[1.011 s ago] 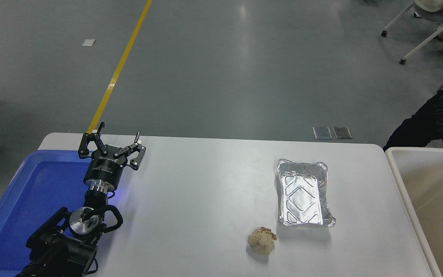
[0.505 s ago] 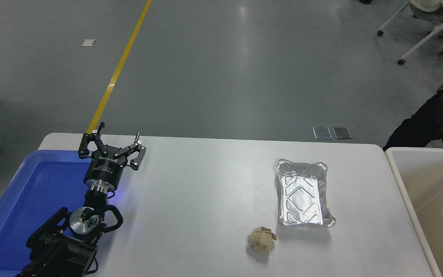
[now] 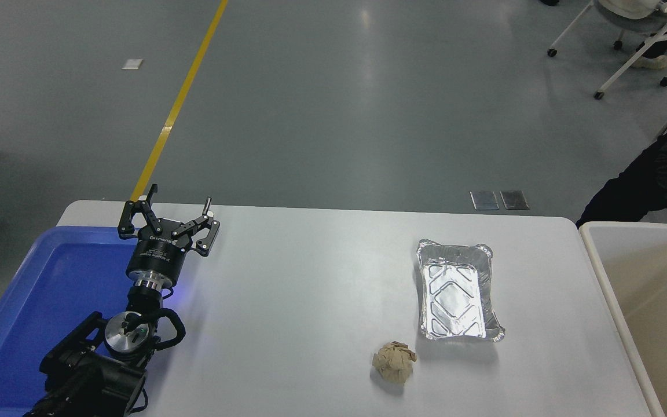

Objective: Pick up paper cup place in dustbin

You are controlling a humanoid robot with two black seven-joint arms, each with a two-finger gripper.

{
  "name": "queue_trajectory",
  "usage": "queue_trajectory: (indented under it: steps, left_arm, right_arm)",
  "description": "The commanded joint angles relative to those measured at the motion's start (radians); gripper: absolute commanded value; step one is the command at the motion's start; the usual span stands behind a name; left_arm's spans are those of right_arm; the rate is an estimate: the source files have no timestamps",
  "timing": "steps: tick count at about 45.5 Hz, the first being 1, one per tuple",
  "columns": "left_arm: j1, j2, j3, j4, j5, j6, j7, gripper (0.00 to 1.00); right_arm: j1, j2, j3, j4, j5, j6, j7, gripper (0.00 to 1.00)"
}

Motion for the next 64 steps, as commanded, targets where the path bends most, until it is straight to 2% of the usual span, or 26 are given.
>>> queue_trajectory:
  steps: [1, 7, 15, 25, 33, 40, 47, 52, 59, 64]
  left_arm:
    - [0.000, 0.000, 0.000, 0.000, 0.000, 0.000, 0.000, 0.99]
    - [0.000, 0.000, 0.000, 0.001, 0.000, 0.000, 0.000, 0.99]
    - [0.000, 0.000, 0.000, 0.000, 0.001, 0.000, 0.000, 0.99]
    - [0.000, 0.000, 0.000, 0.000, 0.001, 0.000, 0.000, 0.99]
    - [0.000, 0.000, 0.000, 0.000, 0.001, 0.000, 0.000, 0.99]
    - [0.000, 0.000, 0.000, 0.000, 0.001, 0.000, 0.000, 0.99]
    - [0.000, 0.000, 0.000, 0.000, 0.001, 0.000, 0.000, 0.99]
    - [0.000, 0.000, 0.000, 0.000, 0.001, 0.000, 0.000, 0.99]
    - [0.000, 0.000, 0.000, 0.000, 0.001, 0.000, 0.000, 0.99]
    - [0.000, 0.000, 0.000, 0.000, 0.001, 0.000, 0.000, 0.99]
  right_arm:
    - [0.150, -0.079, -0.099, 0.137, -0.010, 0.007, -0.003, 1.00]
    - [0.245, -0.165, -0.187, 0.331, -0.020, 0.005, -0.003, 1.00]
    - [0.417, -0.234, -0.362, 0.536, -0.138, 0.007, -0.004, 1.00]
    - [0.702, -0.306, -0.731, 0.756, -0.193, 0.008, 0.002, 1.00]
    - [0.989, -0.274, -1.115, 0.889, -0.188, 0.022, 0.035, 1.00]
    - [1.207, -0.211, -1.350, 1.020, -0.188, 0.128, 0.035, 1.00]
    - [1.351, -0.135, -1.495, 1.170, -0.188, 0.161, 0.040, 1.00]
    - [1.482, -0.101, -1.503, 1.297, -0.184, 0.281, 0.084, 1.00]
    - [1.612, -0.044, -1.496, 1.403, -0.173, 0.433, 0.112, 1.00]
    - [1.666, -0.009, -1.486, 1.449, -0.130, 0.537, 0.179, 1.00]
